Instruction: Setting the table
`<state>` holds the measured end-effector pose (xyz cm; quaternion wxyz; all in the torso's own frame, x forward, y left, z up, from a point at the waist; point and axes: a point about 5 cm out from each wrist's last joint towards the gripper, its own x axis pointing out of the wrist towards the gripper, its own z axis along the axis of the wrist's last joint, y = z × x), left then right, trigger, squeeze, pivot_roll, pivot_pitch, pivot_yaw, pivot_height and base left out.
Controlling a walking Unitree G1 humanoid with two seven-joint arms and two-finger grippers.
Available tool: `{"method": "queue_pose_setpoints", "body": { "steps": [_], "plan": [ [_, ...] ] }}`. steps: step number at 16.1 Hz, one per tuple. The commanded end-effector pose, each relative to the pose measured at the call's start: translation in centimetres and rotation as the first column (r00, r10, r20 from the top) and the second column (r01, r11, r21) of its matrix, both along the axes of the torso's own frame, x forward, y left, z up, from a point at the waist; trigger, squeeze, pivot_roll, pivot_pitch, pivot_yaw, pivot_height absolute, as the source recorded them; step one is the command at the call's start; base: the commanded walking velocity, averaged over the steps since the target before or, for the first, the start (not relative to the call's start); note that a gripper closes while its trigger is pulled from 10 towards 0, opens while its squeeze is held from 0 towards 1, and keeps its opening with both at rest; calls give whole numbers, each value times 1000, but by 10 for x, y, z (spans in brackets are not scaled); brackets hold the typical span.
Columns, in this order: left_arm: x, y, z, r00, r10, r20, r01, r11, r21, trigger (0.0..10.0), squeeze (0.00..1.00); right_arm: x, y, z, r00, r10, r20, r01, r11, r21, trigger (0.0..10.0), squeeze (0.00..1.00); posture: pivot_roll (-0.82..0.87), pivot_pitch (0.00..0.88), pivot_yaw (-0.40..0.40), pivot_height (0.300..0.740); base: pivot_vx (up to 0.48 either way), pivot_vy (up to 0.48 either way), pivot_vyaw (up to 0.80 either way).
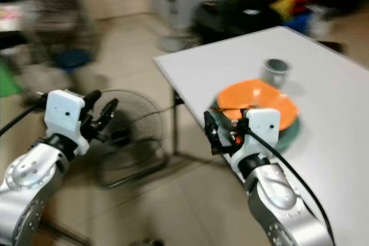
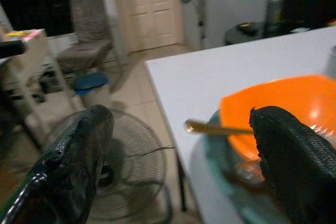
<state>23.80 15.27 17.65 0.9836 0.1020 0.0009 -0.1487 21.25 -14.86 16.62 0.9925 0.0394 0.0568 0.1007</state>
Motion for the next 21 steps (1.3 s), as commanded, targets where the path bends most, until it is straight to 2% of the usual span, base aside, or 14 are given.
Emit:
{"method": "queue_pose_setpoints", "body": {
  "steps": [1,21],
  "plan": [
    [0,0,4,1000,-8,17,8,1000,8,10000,0,0,2,-1,1000,8,-2,-8,1000,-5,10000,1000,103,0,45,740,0,349,0],
    [0,1,6,1000,-8,20,8,1000,2,10000,0,1,5,-6,1000,24,-11,-24,1000,1,10000,1000,109,0,41,740,0,350,0]
  ]
}}
